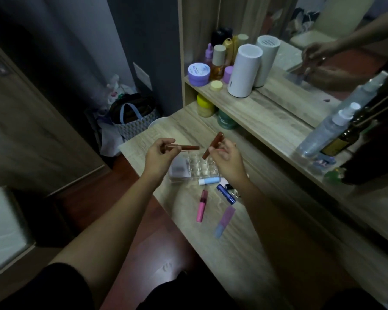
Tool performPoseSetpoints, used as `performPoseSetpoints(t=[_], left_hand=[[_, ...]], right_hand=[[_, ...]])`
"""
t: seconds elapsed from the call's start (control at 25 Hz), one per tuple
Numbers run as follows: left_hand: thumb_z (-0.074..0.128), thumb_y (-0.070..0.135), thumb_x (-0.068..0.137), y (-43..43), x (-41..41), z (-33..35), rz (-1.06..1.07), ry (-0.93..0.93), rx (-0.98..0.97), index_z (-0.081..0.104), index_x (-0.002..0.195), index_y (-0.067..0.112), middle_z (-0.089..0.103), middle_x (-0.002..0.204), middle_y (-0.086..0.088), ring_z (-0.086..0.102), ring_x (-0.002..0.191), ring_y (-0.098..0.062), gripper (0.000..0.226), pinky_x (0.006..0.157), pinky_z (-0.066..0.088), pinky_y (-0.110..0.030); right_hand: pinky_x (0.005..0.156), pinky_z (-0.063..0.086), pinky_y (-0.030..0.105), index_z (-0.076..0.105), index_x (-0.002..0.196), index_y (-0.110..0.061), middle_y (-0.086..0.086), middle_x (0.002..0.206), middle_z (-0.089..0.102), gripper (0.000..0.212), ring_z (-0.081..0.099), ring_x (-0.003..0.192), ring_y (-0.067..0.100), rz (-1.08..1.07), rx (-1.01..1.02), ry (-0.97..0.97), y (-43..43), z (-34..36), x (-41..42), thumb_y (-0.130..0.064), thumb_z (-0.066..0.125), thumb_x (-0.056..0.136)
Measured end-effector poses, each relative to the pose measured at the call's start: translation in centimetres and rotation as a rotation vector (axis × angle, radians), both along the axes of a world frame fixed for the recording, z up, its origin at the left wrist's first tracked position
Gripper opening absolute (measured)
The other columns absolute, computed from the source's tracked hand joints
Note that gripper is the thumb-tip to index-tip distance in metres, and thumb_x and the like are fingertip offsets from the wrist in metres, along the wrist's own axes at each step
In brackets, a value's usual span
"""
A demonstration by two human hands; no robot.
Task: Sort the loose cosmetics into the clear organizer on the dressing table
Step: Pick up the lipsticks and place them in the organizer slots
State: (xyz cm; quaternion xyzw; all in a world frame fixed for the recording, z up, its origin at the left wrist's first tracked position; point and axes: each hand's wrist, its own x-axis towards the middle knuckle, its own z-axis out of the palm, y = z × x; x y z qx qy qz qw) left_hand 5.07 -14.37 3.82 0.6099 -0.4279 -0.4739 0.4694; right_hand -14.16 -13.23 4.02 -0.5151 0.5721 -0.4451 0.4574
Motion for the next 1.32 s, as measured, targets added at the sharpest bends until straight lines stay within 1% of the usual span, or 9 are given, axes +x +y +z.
performPoseSetpoints(t=[0.12,0.36,0.48,0.72,0.92,1.04,1.16,1.24,1.32], left_hand=[[0.071,0.004,0.078,-1.7,0.0,0.4,0.031,-0.073,-0.084,0.065,0.084,0.018,0.059,0.070,0.004,0.056,0.069,-0.007,0.016,0.062,0.050,-0.006],[0.073,0.009,0.077,-3.2,-2.2,-0.6,-0.107,-0.391,-0.195,0.070,0.095,0.007,0.065,0.068,0.009,0.059,0.060,0.012,0.018,0.063,0.043,0.003],[0.074,0.013,0.077,-3.5,-2.9,-1.1,-0.152,-0.552,-0.219,0.071,0.097,0.007,0.071,0.082,0.000,0.059,0.067,0.002,0.021,0.066,0.041,0.004],[0.074,0.011,0.077,-3.4,-3.5,-3.0,-0.208,-0.633,-0.214,0.070,0.098,0.004,0.074,0.091,-0.013,0.064,0.077,-0.015,0.022,0.072,0.040,-0.007],[0.072,0.012,0.079,-3.4,-3.7,-3.4,-0.222,-0.649,-0.189,0.069,0.097,0.005,0.073,0.091,-0.011,0.066,0.080,-0.018,0.020,0.076,0.048,-0.017],[0.070,0.010,0.077,-3.4,-3.1,-2.7,-0.239,-0.666,-0.195,0.062,0.081,0.006,0.064,0.075,-0.006,0.058,0.066,-0.015,0.010,0.064,0.047,-0.020],[0.066,0.009,0.074,-3.1,-1.7,-2.1,0.000,-0.430,-0.084,0.052,0.069,0.010,0.059,0.069,-0.007,0.056,0.064,-0.016,0.015,0.061,0.046,-0.024],[0.062,0.004,0.079,-3.0,-1.4,-1.8,0.143,-0.109,0.020,0.047,0.063,0.015,0.060,0.072,-0.011,0.063,0.069,-0.017,0.024,0.066,0.050,-0.031],[0.056,-0.002,0.085,-3.1,-1.9,-1.4,0.195,0.282,0.077,0.044,0.064,0.016,0.060,0.071,-0.011,0.067,0.064,-0.012,0.029,0.063,0.053,-0.026]], right_hand=[[0.079,0.056,0.027,0.058,0.087,-0.048,-0.011,0.091,0.071,0.017,0.069,0.089,0.003,-0.015,-0.016,0.073,-1.9,-0.7,0.4,-0.031,0.061,0.086],[0.062,0.046,-0.002,0.063,0.106,-0.015,-0.022,0.079,0.062,0.019,0.060,0.075,-0.021,-0.021,-0.017,0.156,-4.2,-3.1,0.4,-0.013,0.062,0.087],[0.066,0.044,-0.005,0.063,0.108,-0.011,-0.015,0.086,0.062,0.022,0.059,0.076,-0.017,0.014,-0.025,0.208,-4.3,-4.3,0.2,-0.010,0.061,0.087],[0.076,0.050,0.012,0.063,0.110,-0.005,0.010,0.100,0.072,0.023,0.064,0.088,0.008,0.083,0.012,0.293,-4.5,-5.8,0.5,-0.005,0.061,0.087],[0.083,0.054,0.030,0.062,0.113,-0.007,0.012,0.103,0.071,0.025,0.066,0.093,0.017,0.131,0.080,0.363,-4.5,-6.5,0.3,-0.007,0.060,0.088],[0.087,0.055,0.036,0.062,0.113,-0.007,0.011,0.103,0.071,0.025,0.066,0.095,0.020,0.161,0.086,0.380,-4.7,-6.4,0.3,-0.007,0.060,0.088],[0.084,0.055,0.031,0.063,0.110,-0.008,0.010,0.101,0.072,0.023,0.068,0.093,0.019,0.157,0.076,0.397,-4.9,-6.2,0.3,-0.007,0.062,0.087],[0.082,0.054,0.027,0.063,0.110,-0.007,0.009,0.101,0.072,0.024,0.068,0.092,0.018,0.157,0.070,0.418,-4.9,-6.2,0.2,-0.008,0.063,0.086],[0.081,0.052,0.024,0.063,0.111,-0.006,0.009,0.103,0.071,0.026,0.067,0.094,0.018,0.151,0.068,0.422,-4.9,-6.1,0.2,-0.008,0.065,0.085]])
